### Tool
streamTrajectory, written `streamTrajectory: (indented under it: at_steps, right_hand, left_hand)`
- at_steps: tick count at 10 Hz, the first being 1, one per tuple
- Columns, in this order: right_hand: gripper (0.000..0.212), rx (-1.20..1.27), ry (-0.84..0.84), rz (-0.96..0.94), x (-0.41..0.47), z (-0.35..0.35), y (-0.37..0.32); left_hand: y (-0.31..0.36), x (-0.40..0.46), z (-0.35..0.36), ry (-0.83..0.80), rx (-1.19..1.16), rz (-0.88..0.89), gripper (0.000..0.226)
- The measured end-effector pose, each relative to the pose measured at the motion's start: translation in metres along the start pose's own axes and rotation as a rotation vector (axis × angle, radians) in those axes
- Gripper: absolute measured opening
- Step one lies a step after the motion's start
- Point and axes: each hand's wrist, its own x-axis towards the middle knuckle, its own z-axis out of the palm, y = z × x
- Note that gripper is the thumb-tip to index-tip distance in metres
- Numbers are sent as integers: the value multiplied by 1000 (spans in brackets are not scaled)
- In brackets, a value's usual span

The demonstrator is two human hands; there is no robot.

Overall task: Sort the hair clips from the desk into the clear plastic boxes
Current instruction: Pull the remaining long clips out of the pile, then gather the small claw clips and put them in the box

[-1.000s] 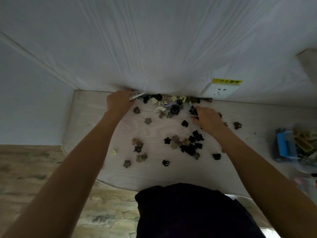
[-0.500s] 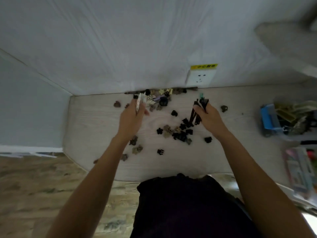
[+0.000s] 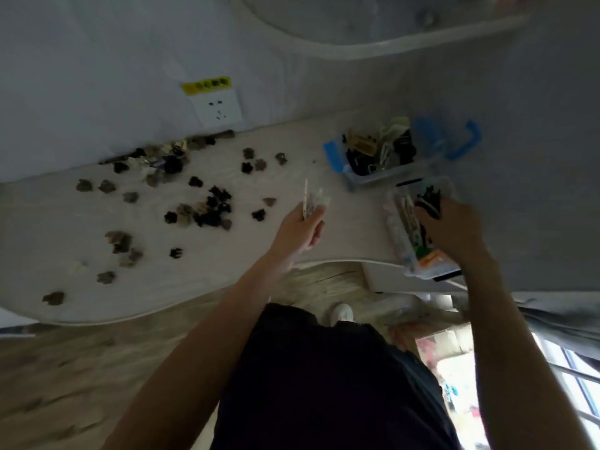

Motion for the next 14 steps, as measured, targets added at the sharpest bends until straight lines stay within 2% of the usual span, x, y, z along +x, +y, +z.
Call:
streamTrajectory:
  at_steps: [1,2,3,5,6,7,8,9,10,11,12,13,14]
  right_hand:
    - [35,-202,-148,-39,22,-2,30]
    - [44,-221,-303,-78,33,5,43]
    - [44,-96,-260,-83,32,6,56]
    - [30,89,-144,-108,6,-9,79]
    - [29,187,-66,-93,-13,-22,90]
    - [26,220,-46,-105,-24,-28,96]
    - [26,211,-24,-115,-25,-29,102]
    - [23,197,-27,-111,-22,-25,106]
    - [29,167,-40,-106,-19,-19,108]
    - [33,126,-41,-131,-15,-15,107]
    - [30,150,9,-205,-13,-13,94]
    - [23,174,74,-412,-13,-8,63]
    - [19,148,16,-597,-8,13,14]
  left_hand:
    - [-2,-6,48,2,-62,-42,26]
    - [1,-14,82,32,-44,-31,25]
    - [8,-19,110,14,25,-4,23]
    - [24,-8,163,-23,75,-39,4]
    - [29,-2,184,19,162,-40,10]
    - [19,15,199,73,302,-39,38]
    - [26,12,210,72,352,-43,49]
    - [31,6,215,-7,425,7,43]
    - [30,-2,207,-56,563,61,39]
    - [27,-11,191,-15,547,131,37]
    - [16,-19,157,92,391,331,27]
    - [-2,-23,101,275,627,508,28]
    - [-21,-30,32,458,862,527,26]
